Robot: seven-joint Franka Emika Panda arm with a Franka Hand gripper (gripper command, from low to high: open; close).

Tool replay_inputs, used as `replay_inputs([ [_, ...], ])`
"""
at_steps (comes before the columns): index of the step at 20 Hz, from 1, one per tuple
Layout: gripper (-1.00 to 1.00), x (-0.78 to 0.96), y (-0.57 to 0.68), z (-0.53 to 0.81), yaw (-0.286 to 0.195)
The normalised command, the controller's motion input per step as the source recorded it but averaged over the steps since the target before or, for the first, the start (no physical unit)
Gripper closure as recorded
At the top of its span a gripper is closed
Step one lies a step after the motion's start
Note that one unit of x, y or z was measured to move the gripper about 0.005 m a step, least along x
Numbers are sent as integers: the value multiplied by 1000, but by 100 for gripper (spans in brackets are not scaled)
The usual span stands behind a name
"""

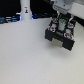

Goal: Open the kcup holder, insert the kcup into the holder, and close the kcup holder

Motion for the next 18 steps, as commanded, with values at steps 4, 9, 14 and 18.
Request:
replay_inputs([
  [4,100,80,93,-151,7],
  [9,100,101,141,-94,16],
  [14,-100,123,135,-5,26],
  [18,-100,102,136,101,40],
])
